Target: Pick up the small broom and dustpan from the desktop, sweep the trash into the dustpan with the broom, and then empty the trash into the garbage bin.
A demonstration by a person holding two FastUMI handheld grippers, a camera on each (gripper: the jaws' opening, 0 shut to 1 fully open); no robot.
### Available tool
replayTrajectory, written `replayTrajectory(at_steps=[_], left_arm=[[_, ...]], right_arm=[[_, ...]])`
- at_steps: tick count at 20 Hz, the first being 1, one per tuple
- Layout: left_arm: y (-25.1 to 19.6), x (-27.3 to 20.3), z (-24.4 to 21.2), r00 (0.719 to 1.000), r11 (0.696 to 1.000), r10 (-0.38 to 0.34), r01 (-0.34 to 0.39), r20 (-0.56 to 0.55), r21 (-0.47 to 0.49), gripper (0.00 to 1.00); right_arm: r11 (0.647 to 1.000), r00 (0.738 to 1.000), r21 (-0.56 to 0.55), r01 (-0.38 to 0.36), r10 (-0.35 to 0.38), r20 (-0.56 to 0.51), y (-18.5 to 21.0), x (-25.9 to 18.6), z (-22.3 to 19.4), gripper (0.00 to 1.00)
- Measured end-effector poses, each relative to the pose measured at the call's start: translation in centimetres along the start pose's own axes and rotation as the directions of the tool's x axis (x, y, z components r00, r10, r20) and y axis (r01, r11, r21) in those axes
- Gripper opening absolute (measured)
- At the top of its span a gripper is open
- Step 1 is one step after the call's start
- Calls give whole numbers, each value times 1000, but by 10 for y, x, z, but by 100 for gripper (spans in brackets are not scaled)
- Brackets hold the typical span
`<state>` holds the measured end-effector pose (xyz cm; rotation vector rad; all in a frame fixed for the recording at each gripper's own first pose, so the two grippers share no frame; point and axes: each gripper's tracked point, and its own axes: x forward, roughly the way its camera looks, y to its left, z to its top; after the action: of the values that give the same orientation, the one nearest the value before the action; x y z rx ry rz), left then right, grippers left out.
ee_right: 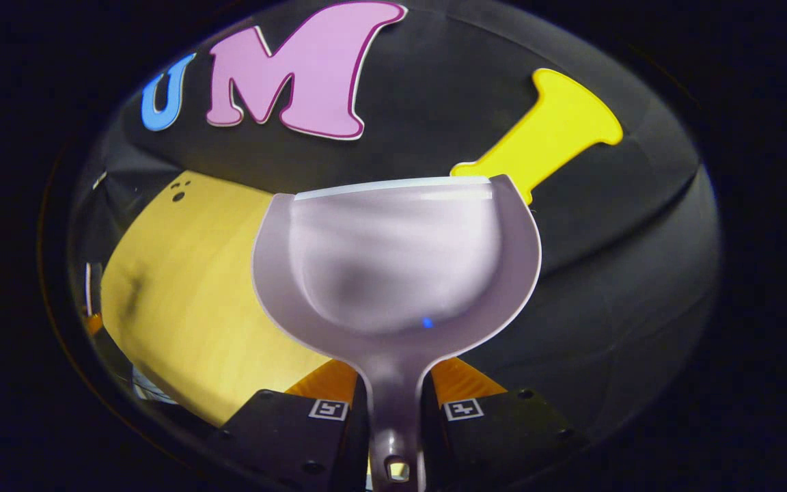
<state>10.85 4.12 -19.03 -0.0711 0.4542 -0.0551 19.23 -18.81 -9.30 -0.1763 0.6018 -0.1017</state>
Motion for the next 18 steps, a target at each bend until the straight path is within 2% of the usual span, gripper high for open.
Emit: replayTrajectory(at_steps=[3, 7, 11, 13, 15, 17, 18], left_arm=[[2, -4, -2, 999, 997, -42, 40, 27, 60, 36], [10, -10, 0, 994, 989, -95, 88, 50, 118, 35], [19, -11, -2, 989, 981, -139, 129, 54, 148, 35], [25, -4, -8, 988, 976, -150, 141, 44, 164, 35], [30, 5, -15, 988, 976, -150, 144, 25, 161, 35], [30, 11, -23, 987, 976, -158, 154, 14, 154, 35], [29, 13, -26, 986, 975, -166, 163, 6, 153, 35]], right_arm=[[998, 999, 67, -4, 2, 36, 15, -11, 1, 36], [988, 995, 144, -50, 37, 97, 62, -60, -7, 36], [991, 989, 125, -50, 32, 142, 105, -82, -13, 36], [986, 985, 135, -93, 72, 154, 138, -88, -20, 33], [971, 979, 174, -163, 137, 150, 172, -88, -29, 36], [939, 965, 238, -248, 218, 144, 207, -83, -39, 36], [926, 960, 258, -275, 247, 135, 222, -79, -45, 32]])
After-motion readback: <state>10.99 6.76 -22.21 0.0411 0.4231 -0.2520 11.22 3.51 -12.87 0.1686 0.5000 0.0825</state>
